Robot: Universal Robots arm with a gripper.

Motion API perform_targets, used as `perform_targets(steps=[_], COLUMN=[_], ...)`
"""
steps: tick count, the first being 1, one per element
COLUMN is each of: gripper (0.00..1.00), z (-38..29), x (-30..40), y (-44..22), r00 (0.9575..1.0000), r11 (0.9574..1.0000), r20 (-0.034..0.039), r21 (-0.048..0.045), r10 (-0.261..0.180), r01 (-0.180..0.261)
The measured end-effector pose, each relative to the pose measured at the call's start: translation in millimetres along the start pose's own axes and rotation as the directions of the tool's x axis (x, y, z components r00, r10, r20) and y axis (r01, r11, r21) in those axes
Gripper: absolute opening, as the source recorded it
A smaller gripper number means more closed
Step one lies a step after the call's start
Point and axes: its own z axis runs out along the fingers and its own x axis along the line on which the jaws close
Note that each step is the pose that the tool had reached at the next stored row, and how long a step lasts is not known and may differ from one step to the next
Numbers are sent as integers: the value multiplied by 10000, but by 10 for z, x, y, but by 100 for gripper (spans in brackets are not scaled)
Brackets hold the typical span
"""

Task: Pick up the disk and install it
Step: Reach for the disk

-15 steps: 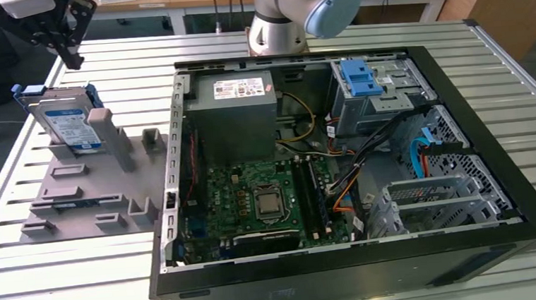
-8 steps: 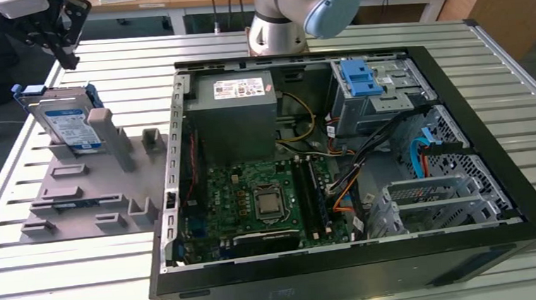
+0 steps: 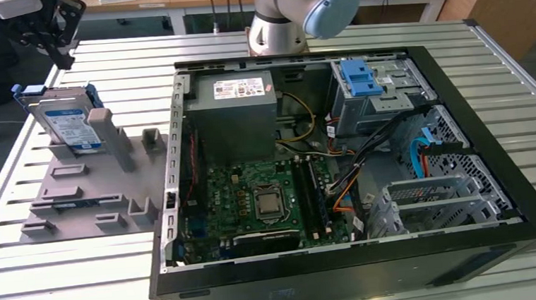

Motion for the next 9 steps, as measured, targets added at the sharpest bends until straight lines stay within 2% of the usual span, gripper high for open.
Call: perform_targets(steps=[9], gripper=[11], z=[13], x=[180], y=[-10], r00=[10000], r11=[10000], r20=[0], r21=[0], r10=[0], r01=[0])
